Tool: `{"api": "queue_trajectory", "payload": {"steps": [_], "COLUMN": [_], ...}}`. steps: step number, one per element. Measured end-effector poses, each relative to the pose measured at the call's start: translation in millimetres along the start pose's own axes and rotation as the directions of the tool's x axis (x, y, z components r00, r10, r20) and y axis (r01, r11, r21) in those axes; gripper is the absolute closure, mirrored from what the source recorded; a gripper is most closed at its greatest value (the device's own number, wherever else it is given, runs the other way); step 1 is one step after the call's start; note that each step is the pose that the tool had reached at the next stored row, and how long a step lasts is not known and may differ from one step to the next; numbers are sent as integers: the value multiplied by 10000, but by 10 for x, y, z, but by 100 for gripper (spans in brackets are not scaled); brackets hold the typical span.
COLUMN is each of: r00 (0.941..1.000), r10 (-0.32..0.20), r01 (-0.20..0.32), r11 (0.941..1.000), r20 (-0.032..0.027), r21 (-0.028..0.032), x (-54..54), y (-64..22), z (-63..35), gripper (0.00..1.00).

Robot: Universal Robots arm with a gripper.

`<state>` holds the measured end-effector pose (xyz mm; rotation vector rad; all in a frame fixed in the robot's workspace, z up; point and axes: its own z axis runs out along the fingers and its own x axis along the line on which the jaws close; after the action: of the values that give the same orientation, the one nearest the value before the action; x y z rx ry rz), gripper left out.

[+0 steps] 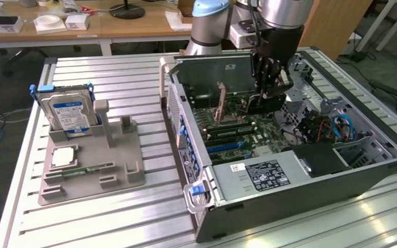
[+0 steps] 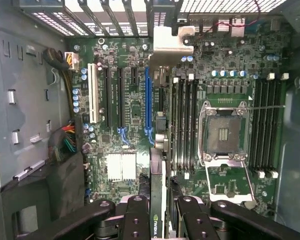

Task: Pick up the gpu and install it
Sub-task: 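Insert the gpu into the slot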

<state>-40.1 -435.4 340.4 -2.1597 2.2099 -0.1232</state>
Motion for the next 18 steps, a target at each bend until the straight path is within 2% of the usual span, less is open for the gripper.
{"api": "queue_trajectory", "payload": {"steps": [8,12,14,18], "r00": [10000,10000,10000,9999], "r10": [-1,-5,9,8], "r01": [1,5,-9,-9], "r11": [10000,10000,10000,10000], "r20": [-1,-40,-74,-109], "r21": [-19,-24,-22,-22], "x": [31,30,30,28], "y": [17,26,71,83], "z": [141,211,244,314], "gripper": [74,74,74,74]}}
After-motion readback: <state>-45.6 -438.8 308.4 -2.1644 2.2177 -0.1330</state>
